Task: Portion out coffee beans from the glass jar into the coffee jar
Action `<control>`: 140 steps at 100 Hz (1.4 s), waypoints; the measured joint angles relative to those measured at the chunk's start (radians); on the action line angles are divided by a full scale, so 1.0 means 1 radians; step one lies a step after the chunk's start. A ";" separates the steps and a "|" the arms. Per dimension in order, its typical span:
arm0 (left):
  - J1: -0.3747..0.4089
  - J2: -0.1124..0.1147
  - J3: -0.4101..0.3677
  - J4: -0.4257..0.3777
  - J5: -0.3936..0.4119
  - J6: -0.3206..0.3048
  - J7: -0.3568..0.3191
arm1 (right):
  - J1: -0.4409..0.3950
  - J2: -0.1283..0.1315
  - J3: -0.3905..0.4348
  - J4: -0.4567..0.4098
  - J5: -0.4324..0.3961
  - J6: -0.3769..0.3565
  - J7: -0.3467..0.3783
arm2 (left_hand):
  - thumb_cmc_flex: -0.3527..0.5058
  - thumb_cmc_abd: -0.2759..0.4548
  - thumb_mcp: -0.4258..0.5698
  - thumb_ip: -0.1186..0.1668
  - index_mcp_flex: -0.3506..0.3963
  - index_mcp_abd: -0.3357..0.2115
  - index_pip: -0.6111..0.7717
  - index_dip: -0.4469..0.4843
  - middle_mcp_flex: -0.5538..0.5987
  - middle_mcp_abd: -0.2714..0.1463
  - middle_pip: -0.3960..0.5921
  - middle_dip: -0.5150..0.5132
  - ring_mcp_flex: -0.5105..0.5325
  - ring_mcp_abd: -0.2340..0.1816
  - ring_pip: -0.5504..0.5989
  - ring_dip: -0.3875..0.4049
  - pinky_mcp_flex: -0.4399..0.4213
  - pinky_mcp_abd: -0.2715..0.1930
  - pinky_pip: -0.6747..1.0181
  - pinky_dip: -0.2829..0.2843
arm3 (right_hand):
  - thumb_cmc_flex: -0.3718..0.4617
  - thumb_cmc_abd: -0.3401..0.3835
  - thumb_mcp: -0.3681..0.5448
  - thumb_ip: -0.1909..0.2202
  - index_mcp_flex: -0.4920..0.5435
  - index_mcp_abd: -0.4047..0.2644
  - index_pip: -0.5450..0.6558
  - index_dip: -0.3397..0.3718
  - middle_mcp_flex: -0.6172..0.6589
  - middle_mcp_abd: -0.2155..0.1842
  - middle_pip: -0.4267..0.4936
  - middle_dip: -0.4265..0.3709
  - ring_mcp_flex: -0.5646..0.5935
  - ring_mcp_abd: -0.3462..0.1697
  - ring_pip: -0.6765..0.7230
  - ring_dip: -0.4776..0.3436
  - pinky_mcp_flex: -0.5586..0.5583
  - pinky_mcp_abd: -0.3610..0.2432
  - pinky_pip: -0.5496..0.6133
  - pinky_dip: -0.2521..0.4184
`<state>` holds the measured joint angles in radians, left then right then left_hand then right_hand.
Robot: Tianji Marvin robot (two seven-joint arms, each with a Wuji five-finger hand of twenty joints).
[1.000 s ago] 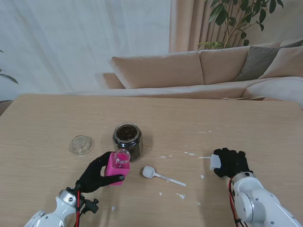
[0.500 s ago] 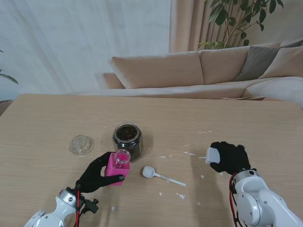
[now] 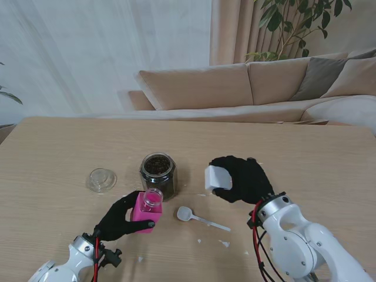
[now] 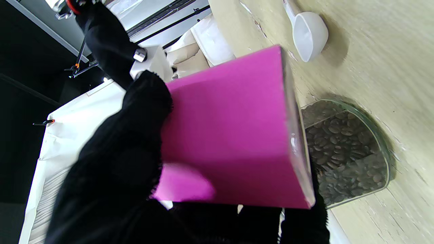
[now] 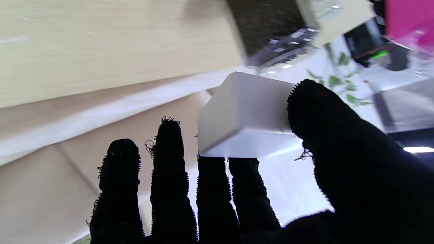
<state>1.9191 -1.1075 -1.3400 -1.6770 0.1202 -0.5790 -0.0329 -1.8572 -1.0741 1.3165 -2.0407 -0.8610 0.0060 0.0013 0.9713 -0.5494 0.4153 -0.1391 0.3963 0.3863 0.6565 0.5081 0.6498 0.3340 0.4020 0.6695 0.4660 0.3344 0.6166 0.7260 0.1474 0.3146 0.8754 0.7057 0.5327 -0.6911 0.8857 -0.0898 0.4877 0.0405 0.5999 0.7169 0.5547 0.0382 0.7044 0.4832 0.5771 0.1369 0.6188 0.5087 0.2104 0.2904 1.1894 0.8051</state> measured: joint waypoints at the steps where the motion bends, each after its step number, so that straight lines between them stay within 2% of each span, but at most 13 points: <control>1: 0.000 0.000 0.000 0.000 0.000 -0.001 -0.001 | 0.005 0.000 -0.005 -0.001 0.003 -0.003 0.001 | 0.000 0.000 0.000 0.000 0.000 0.000 0.000 0.000 0.000 0.000 0.000 0.000 0.000 0.000 0.000 0.000 0.000 0.000 0.000 0.000 | 0.000 0.000 0.000 0.000 0.000 0.000 0.000 0.000 0.000 0.000 0.000 0.000 0.000 0.000 0.000 0.000 0.002 0.000 0.000 0.000; 18: -0.004 0.005 0.004 0.010 -0.002 -0.023 -0.013 | 0.080 0.001 -0.088 -0.016 0.093 -0.037 0.038 | 0.000 0.000 0.000 0.000 0.000 0.000 0.000 0.000 0.000 0.000 0.000 0.000 0.000 0.000 0.000 0.000 0.008 0.000 0.011 0.000 | 0.000 0.000 0.000 0.000 0.000 0.000 0.000 -0.001 0.002 0.000 0.000 0.000 0.008 0.000 0.000 0.000 0.005 0.003 0.000 0.010; 35: -0.018 0.007 0.012 0.030 0.011 -0.052 -0.008 | 0.144 0.002 -0.147 -0.018 0.147 -0.056 0.085 | 0.000 0.000 0.000 0.000 0.000 0.000 0.000 0.000 0.000 0.000 0.000 0.000 0.000 0.000 0.000 0.000 0.012 0.000 0.012 0.000 | 0.000 0.000 0.000 0.000 0.001 0.000 0.000 -0.001 0.002 0.001 -0.001 0.000 0.009 0.000 0.000 0.001 0.005 0.005 0.000 0.010; 48: -0.026 0.007 0.016 0.039 0.023 -0.055 -0.002 | 0.186 0.008 -0.184 -0.018 0.273 -0.059 0.166 | 0.000 0.000 0.000 0.000 0.000 0.000 0.000 0.000 0.000 0.000 0.000 0.000 0.000 0.000 0.000 0.000 0.013 0.000 0.013 0.000 | 0.000 0.000 0.000 0.000 0.001 0.001 0.000 -0.002 0.003 0.002 -0.002 0.000 0.009 0.000 0.000 0.001 0.005 0.006 0.000 0.011; 57: -0.029 0.007 0.016 0.042 0.023 -0.057 -0.004 | 0.215 0.014 -0.213 -0.015 0.315 -0.058 0.208 | 0.000 0.000 0.000 0.000 0.000 0.000 0.000 0.000 0.000 0.000 0.000 0.000 0.000 0.000 0.000 0.000 0.013 0.000 0.013 0.000 | 0.002 0.000 -0.001 0.000 0.001 0.002 0.000 -0.003 0.003 0.002 -0.007 0.002 0.009 0.000 0.000 0.002 0.005 0.006 0.000 0.014; 88: -0.031 0.010 0.017 0.044 0.016 -0.070 -0.017 | 0.284 0.020 -0.285 0.017 0.273 -0.060 0.224 | 0.000 0.000 -0.001 0.000 0.000 0.000 0.000 0.000 0.000 0.000 0.000 0.000 0.000 0.000 0.000 0.000 0.013 0.000 0.013 0.000 | 0.012 0.000 -0.013 0.000 0.001 0.003 0.000 -0.012 0.003 0.005 -0.012 0.008 0.009 0.000 0.000 0.014 0.005 0.006 0.000 0.024; 140: -0.030 0.011 0.014 0.045 0.012 -0.077 -0.021 | 0.313 0.022 -0.335 0.051 0.253 -0.073 0.235 | 0.000 0.000 -0.005 0.000 0.000 0.000 0.000 0.000 0.000 0.000 0.000 0.000 0.000 0.000 0.000 0.000 0.016 0.000 0.013 0.000 | 0.012 0.000 -0.028 0.000 0.010 0.004 0.000 -0.014 0.014 0.006 -0.012 0.011 0.009 0.000 0.000 0.016 0.005 0.006 0.011 0.034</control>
<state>1.8896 -1.0961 -1.3259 -1.6321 0.1322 -0.6561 -0.0534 -1.5440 -1.0517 0.9812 -1.9899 -0.6081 -0.0674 0.2362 0.9713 -0.5494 0.4104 -0.1391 0.3963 0.3863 0.6565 0.5081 0.6498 0.3340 0.4020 0.6695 0.4660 0.3344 0.6166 0.7260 0.1636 0.3148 0.8884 0.7057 0.5445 -0.6915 0.8579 -0.0901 0.4978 0.0447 0.5999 0.7025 0.5688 0.0443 0.6929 0.4944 0.5864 0.1369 0.6185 0.5244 0.2151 0.2964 1.2001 0.8395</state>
